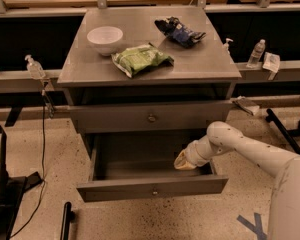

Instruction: Open middle drawer

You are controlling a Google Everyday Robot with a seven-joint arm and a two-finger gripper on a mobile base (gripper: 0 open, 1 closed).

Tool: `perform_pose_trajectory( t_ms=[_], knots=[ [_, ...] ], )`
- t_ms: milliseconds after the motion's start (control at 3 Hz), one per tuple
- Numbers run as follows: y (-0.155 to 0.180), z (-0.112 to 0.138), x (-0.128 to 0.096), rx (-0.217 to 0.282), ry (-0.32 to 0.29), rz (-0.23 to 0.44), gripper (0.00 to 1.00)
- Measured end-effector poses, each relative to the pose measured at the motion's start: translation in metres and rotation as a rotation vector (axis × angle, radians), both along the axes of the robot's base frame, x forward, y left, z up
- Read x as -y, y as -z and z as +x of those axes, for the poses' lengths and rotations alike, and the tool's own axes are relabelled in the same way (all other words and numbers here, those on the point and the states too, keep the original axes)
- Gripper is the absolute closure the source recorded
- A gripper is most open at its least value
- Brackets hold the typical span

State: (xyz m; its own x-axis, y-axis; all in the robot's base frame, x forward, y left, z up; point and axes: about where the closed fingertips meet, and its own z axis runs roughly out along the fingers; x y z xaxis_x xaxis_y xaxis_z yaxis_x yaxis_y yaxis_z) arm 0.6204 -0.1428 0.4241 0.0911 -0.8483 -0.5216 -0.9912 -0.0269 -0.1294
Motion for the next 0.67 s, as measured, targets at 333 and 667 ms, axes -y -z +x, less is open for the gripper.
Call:
perform_pose_trajectory(
  t_ms=[333, 667],
  knots=[
    [0.0174, -0.0034, -0.0031, -0.033, 0.004, -0.001, 1.00],
    [0.0174, -0.0034, -0.0031, -0.033, 0.004, -0.001, 1.00]
  ],
)
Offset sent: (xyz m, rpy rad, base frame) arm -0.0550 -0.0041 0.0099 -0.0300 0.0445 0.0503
